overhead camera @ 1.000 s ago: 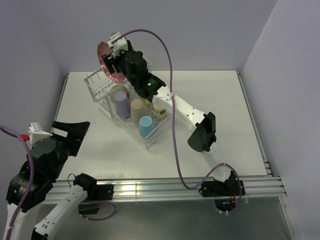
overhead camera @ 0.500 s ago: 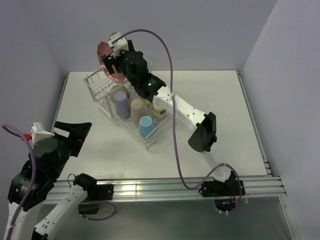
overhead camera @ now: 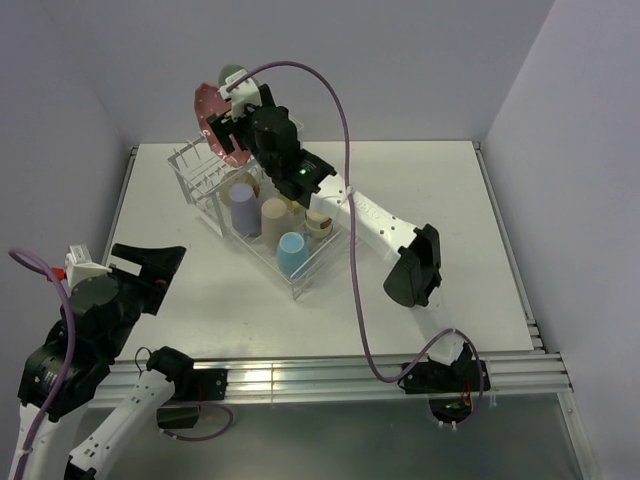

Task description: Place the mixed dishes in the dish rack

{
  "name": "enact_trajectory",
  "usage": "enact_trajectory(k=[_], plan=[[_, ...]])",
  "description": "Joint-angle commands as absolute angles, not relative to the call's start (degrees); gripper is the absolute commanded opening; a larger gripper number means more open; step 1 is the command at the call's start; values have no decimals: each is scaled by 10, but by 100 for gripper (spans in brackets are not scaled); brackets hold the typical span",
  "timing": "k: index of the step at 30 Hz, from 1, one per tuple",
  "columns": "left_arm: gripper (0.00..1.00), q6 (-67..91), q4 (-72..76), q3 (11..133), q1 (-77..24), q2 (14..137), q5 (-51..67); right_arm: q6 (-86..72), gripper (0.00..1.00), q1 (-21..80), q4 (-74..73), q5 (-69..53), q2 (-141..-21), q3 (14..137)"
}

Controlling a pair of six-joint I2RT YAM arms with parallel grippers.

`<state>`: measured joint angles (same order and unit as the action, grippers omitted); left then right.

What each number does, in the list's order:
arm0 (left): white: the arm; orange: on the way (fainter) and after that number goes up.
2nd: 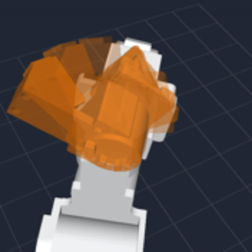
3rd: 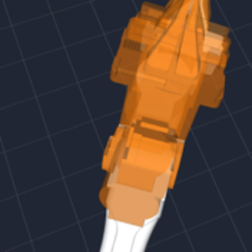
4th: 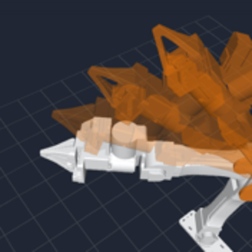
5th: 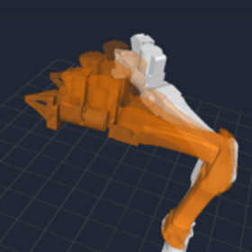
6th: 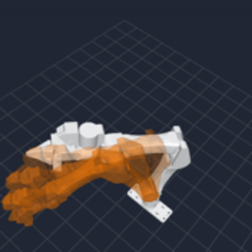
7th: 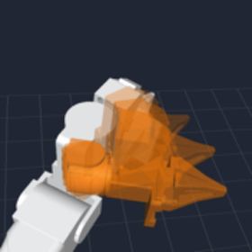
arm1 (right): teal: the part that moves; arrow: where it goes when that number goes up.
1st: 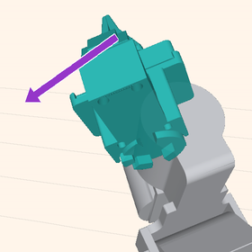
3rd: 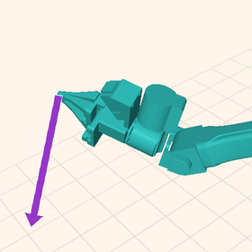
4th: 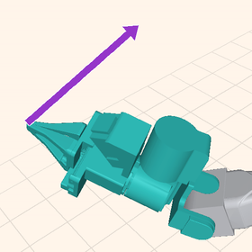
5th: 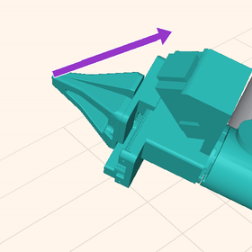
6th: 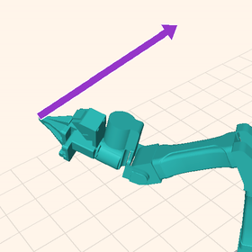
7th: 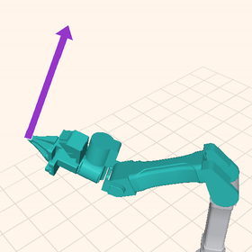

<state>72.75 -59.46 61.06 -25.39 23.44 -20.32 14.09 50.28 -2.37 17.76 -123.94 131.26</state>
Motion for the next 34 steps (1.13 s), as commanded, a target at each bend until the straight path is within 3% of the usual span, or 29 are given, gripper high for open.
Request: enact_trajectory(k=[1,11,15,25,34], plan=[[91,726,-583,606,-256,232,-193,143,89,507,3,188,-1191,1305],[92,747,-584,585,-256,229,-188,112,91,524,-40,204,-1068,1203],[92,783,-579,560,-256,218,-179,9,95,528,-124,212,-983,1132],[94,855,-555,473,-256,179,-114,-206,100,564,-325,226,-681,752],[94,938,-508,359,-257,108,-67,-359,100,566,-336,109,-446,495]])
